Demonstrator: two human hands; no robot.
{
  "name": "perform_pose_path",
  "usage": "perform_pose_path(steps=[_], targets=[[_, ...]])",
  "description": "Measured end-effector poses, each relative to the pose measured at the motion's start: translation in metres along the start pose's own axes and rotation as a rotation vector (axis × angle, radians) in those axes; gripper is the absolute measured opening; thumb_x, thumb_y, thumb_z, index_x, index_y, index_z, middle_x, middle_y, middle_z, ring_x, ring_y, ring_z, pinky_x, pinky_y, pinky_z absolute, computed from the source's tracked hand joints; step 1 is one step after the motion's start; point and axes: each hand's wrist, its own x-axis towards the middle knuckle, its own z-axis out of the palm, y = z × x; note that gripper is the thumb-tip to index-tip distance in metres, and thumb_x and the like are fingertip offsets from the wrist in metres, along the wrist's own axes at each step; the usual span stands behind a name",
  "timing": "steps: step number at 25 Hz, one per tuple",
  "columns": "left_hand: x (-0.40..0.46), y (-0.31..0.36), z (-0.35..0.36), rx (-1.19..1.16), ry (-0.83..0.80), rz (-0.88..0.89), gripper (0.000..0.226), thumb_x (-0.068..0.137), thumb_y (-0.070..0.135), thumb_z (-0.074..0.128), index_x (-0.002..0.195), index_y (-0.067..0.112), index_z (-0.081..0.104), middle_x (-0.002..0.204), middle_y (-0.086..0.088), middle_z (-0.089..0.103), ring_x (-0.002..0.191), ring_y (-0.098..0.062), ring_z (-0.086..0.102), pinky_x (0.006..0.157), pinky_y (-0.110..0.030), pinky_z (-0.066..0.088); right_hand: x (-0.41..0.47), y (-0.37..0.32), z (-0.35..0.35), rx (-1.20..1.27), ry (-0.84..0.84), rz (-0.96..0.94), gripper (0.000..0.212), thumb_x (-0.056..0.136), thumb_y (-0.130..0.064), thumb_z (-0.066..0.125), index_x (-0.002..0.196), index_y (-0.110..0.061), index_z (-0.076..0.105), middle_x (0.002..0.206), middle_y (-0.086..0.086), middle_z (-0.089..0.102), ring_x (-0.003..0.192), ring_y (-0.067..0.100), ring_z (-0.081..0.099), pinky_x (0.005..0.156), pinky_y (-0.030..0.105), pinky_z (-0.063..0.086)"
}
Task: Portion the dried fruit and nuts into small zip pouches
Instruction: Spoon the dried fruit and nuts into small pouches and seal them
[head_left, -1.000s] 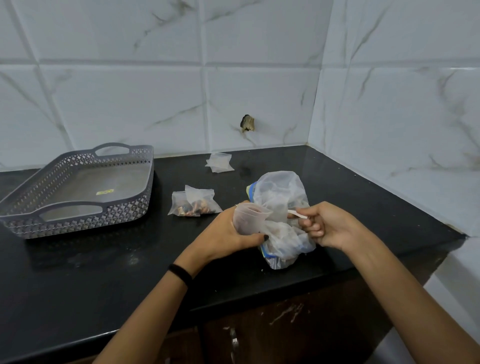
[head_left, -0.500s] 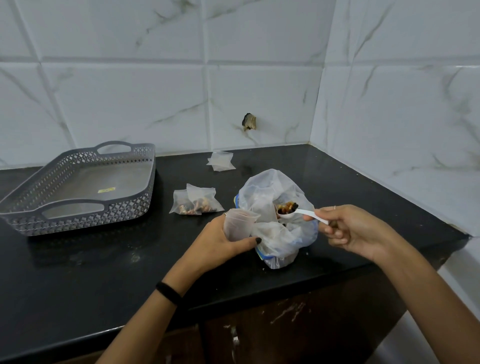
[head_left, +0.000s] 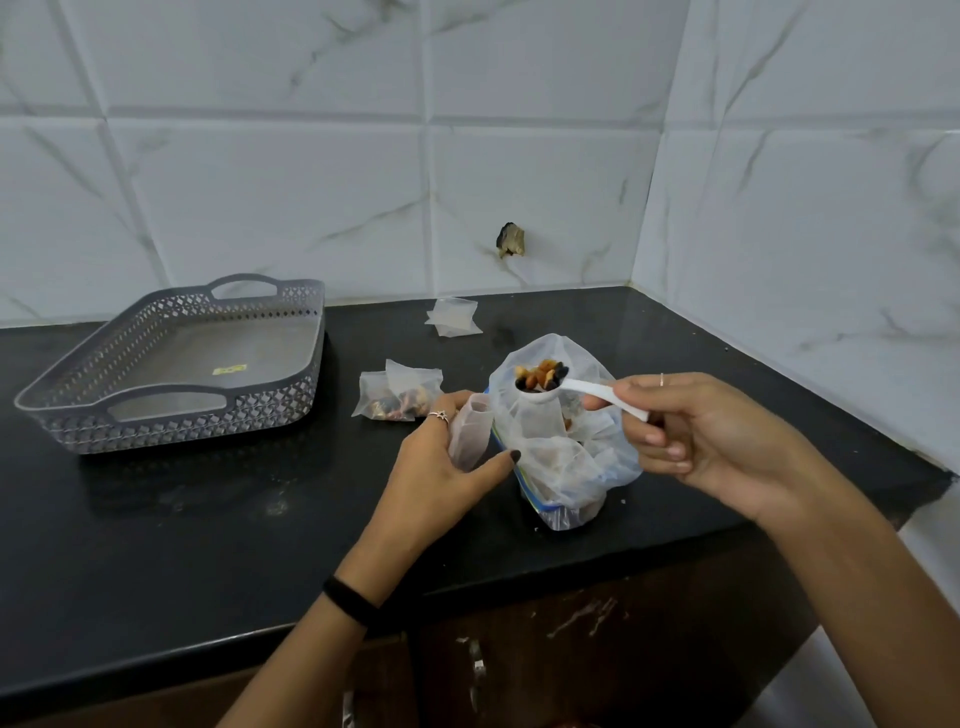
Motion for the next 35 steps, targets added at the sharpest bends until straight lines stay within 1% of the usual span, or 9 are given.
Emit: perform_pose_path(steps=[6, 12, 18, 24, 26, 29, 31, 33, 35], targets=[[-0.003, -0.005, 0.005, 0.182, 0.061, 0.008, 0.068, 0.076, 0.040, 0.076, 0.133, 0.027, 0.042, 0.129, 0.013, 0.053, 0.117, -0.006, 0.050, 0.097, -0.029, 0.047, 0.005, 0.001, 0.025, -0.072, -0.056, 0.019, 0.028, 0.092, -0.017, 0.050, 0.092, -0.003, 0.073, 0.049, 0.000, 0.035, 0.039, 0.008, 0.024, 0.040, 0.020, 0.018], [-0.006, -0.005, 0.003, 0.041, 0.137, -0.014, 0.058, 0.078, 0.030, 0.077, 0.127, 0.024, 0.047, 0.121, 0.009, 0.058, 0.107, -0.004, 0.055, 0.080, -0.009, 0.045, 0.002, 0.001, 0.028, -0.092, -0.050, 0.040, 0.028, 0.093, -0.018, 0.050, 0.091, -0.004, 0.074, 0.049, -0.001, 0.035, 0.039, 0.008, 0.024, 0.037, 0.018, 0.020], [-0.009, -0.002, 0.001, 0.074, 0.207, 0.013, 0.045, 0.075, 0.033, 0.074, 0.106, 0.044, 0.044, 0.108, 0.014, 0.059, 0.102, -0.007, 0.057, 0.091, -0.041, 0.050, -0.001, -0.004, 0.033, -0.217, -0.011, 0.029, 0.028, 0.095, -0.016, 0.049, 0.090, -0.005, 0.074, 0.047, 0.000, 0.033, 0.038, 0.008, 0.022, 0.038, 0.019, 0.017], [-0.009, 0.002, 0.002, 0.091, 0.243, 0.010, 0.046, 0.067, 0.051, 0.066, 0.106, 0.040, 0.046, 0.108, 0.012, 0.060, 0.103, -0.008, 0.057, 0.092, -0.042, 0.050, 0.001, -0.013, 0.051, -0.576, 0.067, -0.050, 0.026, 0.096, -0.017, 0.049, 0.092, -0.010, 0.074, 0.044, -0.007, 0.034, 0.037, 0.004, 0.028, 0.042, 0.016, 0.024], [-0.009, 0.002, 0.002, 0.074, 0.244, 0.006, 0.047, 0.065, 0.052, 0.066, 0.107, 0.036, 0.049, 0.108, 0.011, 0.061, 0.103, -0.007, 0.057, 0.091, -0.034, 0.051, 0.003, -0.012, 0.061, -0.755, 0.086, -0.143, 0.024, 0.096, -0.020, 0.049, 0.095, -0.014, 0.073, 0.047, -0.007, 0.039, 0.042, 0.005, 0.033, 0.047, 0.017, 0.027], [-0.009, 0.002, 0.000, 0.063, 0.250, 0.009, 0.045, 0.072, 0.027, 0.076, 0.107, 0.029, 0.048, 0.109, 0.009, 0.057, 0.103, -0.008, 0.055, 0.085, -0.013, 0.043, 0.003, -0.006, 0.073, -1.162, 0.135, -0.371, 0.023, 0.097, -0.029, 0.045, 0.104, -0.028, 0.067, 0.060, -0.009, 0.047, 0.058, 0.006, 0.045, 0.051, 0.019, 0.031], [-0.009, 0.001, -0.002, 0.037, 0.282, 0.012, 0.037, 0.074, 0.019, 0.076, 0.103, 0.022, 0.053, 0.104, 0.006, 0.060, 0.098, -0.011, 0.058, 0.082, -0.016, 0.045, 0.001, -0.002, 0.083, -1.453, 0.183, -0.569, 0.019, 0.094, -0.028, 0.048, 0.105, -0.029, 0.063, 0.077, -0.007, 0.059, 0.075, 0.015, 0.056, 0.057, 0.026, 0.041], [-0.010, 0.000, -0.004, -0.013, 0.295, 0.011, 0.032, 0.075, 0.019, 0.077, 0.100, 0.019, 0.056, 0.096, 0.004, 0.065, 0.090, -0.012, 0.062, 0.076, -0.021, 0.049, 0.004, 0.006, 0.086, -1.693, 0.211, -0.830, 0.020, 0.074, -0.014, 0.071, 0.093, -0.020, 0.069, 0.074, -0.001, 0.061, 0.066, 0.021, 0.060, 0.050, 0.026, 0.040], [-0.012, 0.001, -0.008, -0.053, 0.291, -0.001, 0.036, 0.076, 0.018, 0.078, 0.104, 0.020, 0.056, 0.093, 0.007, 0.065, 0.087, -0.007, 0.062, 0.070, -0.013, 0.048, 0.007, 0.013, 0.083, -1.731, 0.263, -1.068, 0.030, 0.059, -0.002, 0.076, 0.087, -0.014, 0.072, 0.065, 0.003, 0.058, 0.055, 0.022, 0.055, 0.046, 0.027, 0.039]])
